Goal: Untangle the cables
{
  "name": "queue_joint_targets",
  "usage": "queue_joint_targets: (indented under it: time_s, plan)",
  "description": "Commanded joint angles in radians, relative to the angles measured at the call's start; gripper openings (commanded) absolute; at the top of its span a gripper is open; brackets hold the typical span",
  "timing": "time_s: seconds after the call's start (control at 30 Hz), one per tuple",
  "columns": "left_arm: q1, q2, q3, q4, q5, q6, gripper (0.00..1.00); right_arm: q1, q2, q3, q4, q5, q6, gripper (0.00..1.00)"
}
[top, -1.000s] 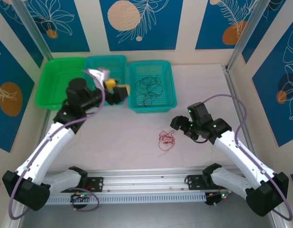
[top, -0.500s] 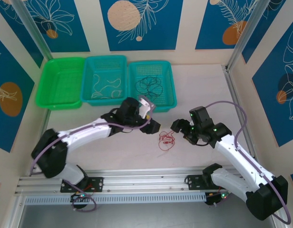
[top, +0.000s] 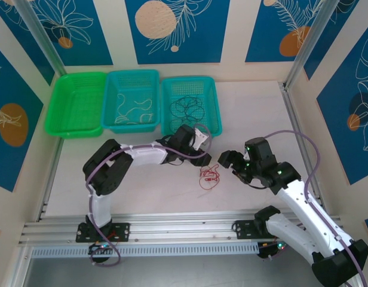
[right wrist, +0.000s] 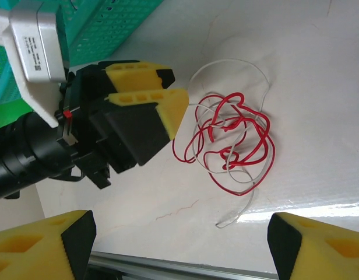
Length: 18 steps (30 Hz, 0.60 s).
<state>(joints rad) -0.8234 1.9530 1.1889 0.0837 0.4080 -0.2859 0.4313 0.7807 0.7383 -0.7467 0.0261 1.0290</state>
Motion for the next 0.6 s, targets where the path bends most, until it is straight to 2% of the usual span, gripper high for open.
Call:
queue_joint_targets:
  time_s: [0.0,0.13,0.33,0.57]
  plan:
    - [-0.015,0.037,0.039,0.019,0.032,-0.001,0.36,-0.007,-0.031,-0.027,-0.035,0.008,0.028,0.79]
    - [-0.017,0.062,0.04,0.026,0.064,-0.01,0.3,-0.015,-0.041,-0.034,-0.032,0.005,0.031,0.79]
    - [-0.023,0.029,0.028,0.024,0.074,-0.015,0.0,-0.02,-0.038,-0.054,-0.02,0.012,0.041,0.79]
    - [-0.023,-0.139,-0.018,0.047,0.074,-0.063,0.0,-0.009,0.045,-0.13,0.119,-0.06,0.093,0.79]
